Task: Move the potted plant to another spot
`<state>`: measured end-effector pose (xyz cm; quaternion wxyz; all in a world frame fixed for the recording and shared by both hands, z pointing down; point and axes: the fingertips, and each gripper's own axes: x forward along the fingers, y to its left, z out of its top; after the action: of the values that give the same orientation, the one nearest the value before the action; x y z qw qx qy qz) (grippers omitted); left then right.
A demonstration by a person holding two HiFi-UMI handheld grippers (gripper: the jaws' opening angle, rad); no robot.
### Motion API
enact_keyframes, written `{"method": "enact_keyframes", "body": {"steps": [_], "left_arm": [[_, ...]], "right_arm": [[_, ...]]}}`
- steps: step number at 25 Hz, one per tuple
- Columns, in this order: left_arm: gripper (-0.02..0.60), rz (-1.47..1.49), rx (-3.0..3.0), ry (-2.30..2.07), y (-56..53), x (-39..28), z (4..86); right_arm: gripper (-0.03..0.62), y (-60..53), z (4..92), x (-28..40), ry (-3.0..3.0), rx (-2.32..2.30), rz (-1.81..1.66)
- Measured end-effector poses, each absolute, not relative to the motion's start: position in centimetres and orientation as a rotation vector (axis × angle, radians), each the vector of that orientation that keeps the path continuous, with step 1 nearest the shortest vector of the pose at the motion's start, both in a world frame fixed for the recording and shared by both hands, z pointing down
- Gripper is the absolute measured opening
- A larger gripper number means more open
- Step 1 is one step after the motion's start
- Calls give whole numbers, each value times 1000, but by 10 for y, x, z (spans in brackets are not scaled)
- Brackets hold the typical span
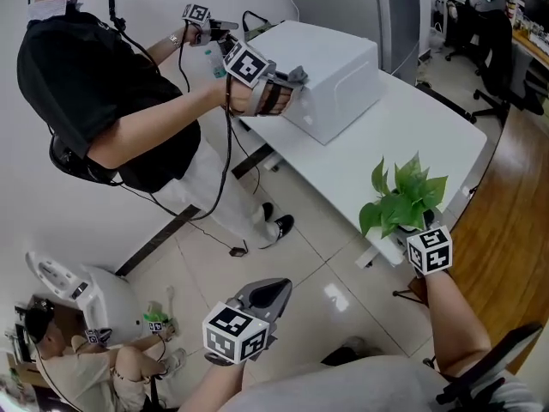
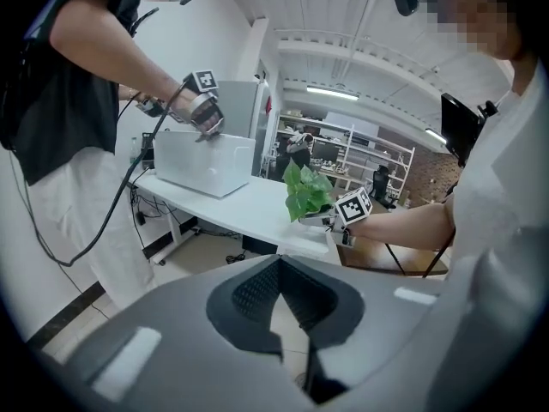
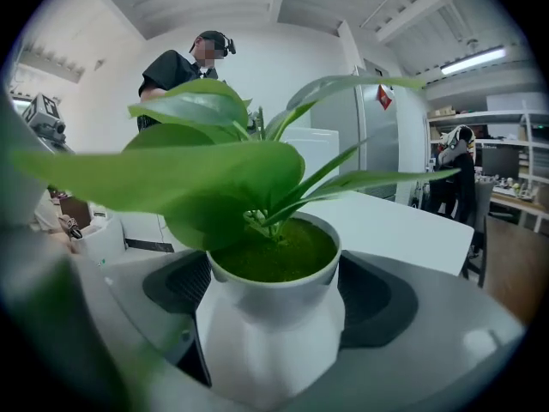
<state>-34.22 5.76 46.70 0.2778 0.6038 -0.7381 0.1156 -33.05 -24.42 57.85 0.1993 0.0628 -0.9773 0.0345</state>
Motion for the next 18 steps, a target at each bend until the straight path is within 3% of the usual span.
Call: {"method": "enact_keyframes", "body": {"steps": [18], "left_arm": [[-3,322,1644,-1963,52,-346,473]], "right_arm": [[456,-244,579,-332,-2756,174,104]]}}
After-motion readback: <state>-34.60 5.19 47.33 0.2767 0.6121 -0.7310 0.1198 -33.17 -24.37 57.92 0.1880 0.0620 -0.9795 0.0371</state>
